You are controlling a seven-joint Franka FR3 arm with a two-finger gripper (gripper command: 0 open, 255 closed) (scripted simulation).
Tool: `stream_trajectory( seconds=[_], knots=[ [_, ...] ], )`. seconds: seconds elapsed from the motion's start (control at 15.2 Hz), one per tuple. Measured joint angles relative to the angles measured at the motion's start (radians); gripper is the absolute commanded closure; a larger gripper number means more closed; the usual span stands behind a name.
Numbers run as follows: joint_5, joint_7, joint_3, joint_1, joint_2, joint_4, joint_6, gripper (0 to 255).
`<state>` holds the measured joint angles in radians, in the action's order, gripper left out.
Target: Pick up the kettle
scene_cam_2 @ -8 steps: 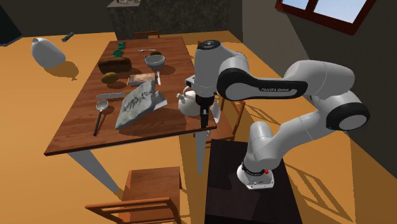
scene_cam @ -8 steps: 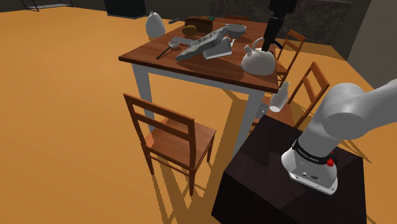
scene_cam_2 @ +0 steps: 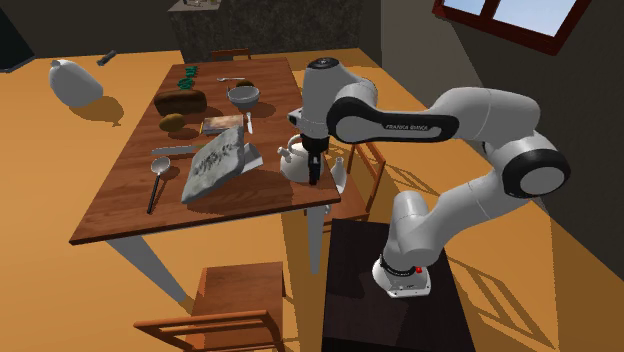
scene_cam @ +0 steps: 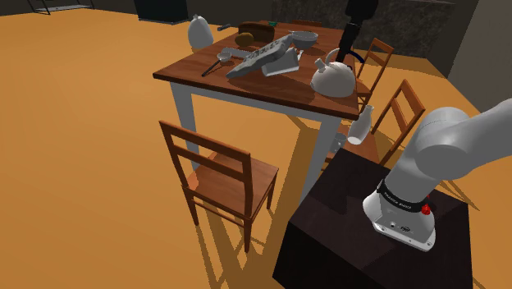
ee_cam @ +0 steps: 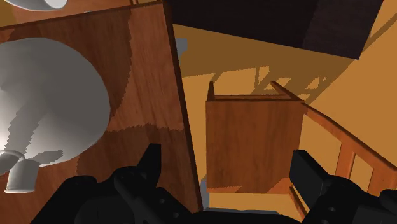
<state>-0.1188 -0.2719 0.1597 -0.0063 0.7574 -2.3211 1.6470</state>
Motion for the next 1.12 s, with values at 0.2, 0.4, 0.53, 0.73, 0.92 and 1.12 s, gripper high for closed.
stream_trajectory(
  seconds=[0.2, 0.4, 0.53, 0.73, 0.92, 1.12],
  knots=[
    [-0.024, -0.082, 0.074, -0.007, -0.044, 0.019, 0.051, 0],
    [-0.037, -0.164, 0.150, -0.008, -0.102, 0.038, 0.116, 0],
    [-0.034, -0.216, 0.196, -0.001, -0.153, 0.077, 0.145, 0],
    [-0.020, -0.306, 0.276, 0.010, -0.240, 0.132, 0.198, 0],
    [0.011, -0.399, 0.353, 0.026, -0.324, 0.197, 0.234, 0],
    [0.069, -0.503, 0.436, 0.048, -0.428, 0.274, 0.269, 0]
  ],
)
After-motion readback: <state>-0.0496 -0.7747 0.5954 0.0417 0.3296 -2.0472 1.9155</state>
